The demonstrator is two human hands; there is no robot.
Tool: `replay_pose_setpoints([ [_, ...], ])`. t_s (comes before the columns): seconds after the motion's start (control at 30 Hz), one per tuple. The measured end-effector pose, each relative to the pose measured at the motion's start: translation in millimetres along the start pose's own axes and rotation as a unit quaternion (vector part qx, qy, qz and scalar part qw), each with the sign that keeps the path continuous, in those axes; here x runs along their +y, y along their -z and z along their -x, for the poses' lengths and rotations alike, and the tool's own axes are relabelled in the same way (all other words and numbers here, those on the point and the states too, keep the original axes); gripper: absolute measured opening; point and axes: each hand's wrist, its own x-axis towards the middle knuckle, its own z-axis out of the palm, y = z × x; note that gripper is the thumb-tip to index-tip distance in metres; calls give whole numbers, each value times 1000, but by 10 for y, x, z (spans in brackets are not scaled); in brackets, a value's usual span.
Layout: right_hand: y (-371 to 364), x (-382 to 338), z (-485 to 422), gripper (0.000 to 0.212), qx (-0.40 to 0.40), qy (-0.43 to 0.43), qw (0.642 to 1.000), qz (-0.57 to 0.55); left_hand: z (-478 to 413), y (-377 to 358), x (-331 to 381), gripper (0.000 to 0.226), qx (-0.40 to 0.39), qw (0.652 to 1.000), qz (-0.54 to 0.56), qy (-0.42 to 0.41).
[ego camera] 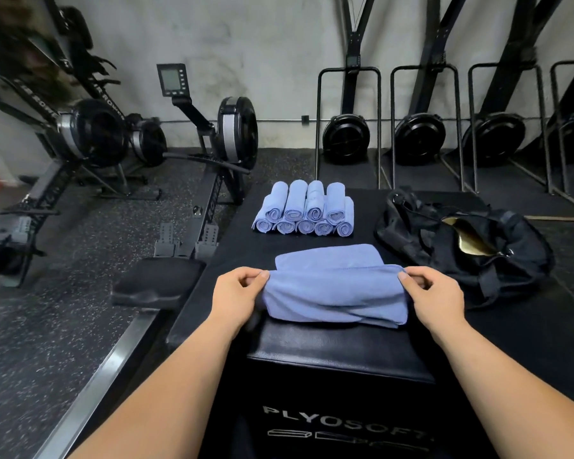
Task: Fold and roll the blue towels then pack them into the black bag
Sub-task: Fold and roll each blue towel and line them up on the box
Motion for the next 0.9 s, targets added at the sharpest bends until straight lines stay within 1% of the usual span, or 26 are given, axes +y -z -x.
replay_pose_setpoints([
  [0.1, 12, -78, -163, 1, -5, 12, 999, 37, -137, -106, 86, 5, 3, 1000, -28, -7],
  [0.3, -117, -107, -528, 4, -21, 14, 996, 85, -437, -273, 142, 11, 2, 995, -96, 4],
  [0.4, -244, -83, -734, 6, -23, 25, 993, 115, -622, -344, 85, 10, 3, 993, -113, 18],
  [0.63, -609, -4, -1217, 4, -40, 12, 985, 170, -1004, -514, -115, 11, 5, 990, -140, 34],
  [0.9, -1081, 181, -1612, 9, -47, 34, 974, 218, -1321, -753, -355, 11, 6, 982, -186, 43],
])
